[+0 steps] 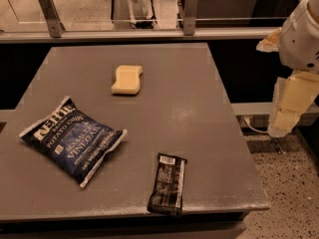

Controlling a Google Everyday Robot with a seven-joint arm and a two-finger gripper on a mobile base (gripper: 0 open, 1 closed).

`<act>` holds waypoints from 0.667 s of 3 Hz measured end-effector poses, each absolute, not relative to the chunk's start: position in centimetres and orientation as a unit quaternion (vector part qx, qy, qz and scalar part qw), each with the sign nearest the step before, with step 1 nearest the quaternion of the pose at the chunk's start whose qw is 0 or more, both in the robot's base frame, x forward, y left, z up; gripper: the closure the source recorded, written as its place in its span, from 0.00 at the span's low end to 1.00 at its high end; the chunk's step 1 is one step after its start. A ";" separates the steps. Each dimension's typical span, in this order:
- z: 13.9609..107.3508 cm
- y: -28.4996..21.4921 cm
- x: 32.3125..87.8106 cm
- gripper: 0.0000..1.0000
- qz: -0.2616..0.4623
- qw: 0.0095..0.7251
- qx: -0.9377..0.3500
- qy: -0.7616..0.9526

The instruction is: Pick rxbar chocolate

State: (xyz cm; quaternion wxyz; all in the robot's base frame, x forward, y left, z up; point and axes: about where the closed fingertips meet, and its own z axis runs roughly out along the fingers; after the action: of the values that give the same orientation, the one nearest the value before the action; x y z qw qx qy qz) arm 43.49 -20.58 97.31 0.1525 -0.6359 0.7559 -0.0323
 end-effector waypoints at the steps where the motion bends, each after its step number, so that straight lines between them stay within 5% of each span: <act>1: 95.8 -16.8 41.4 0.00 -0.031 0.139 -0.716 0.684; 2: 93.3 -12.6 37.9 0.00 -0.007 0.125 -0.794 0.594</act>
Offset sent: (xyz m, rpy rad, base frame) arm -0.1074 0.1235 -0.0808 -0.1136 0.0604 1.0730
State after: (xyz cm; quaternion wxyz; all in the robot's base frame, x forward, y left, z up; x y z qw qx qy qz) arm 37.87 -12.64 93.32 0.1248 -0.7944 0.5944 -0.0067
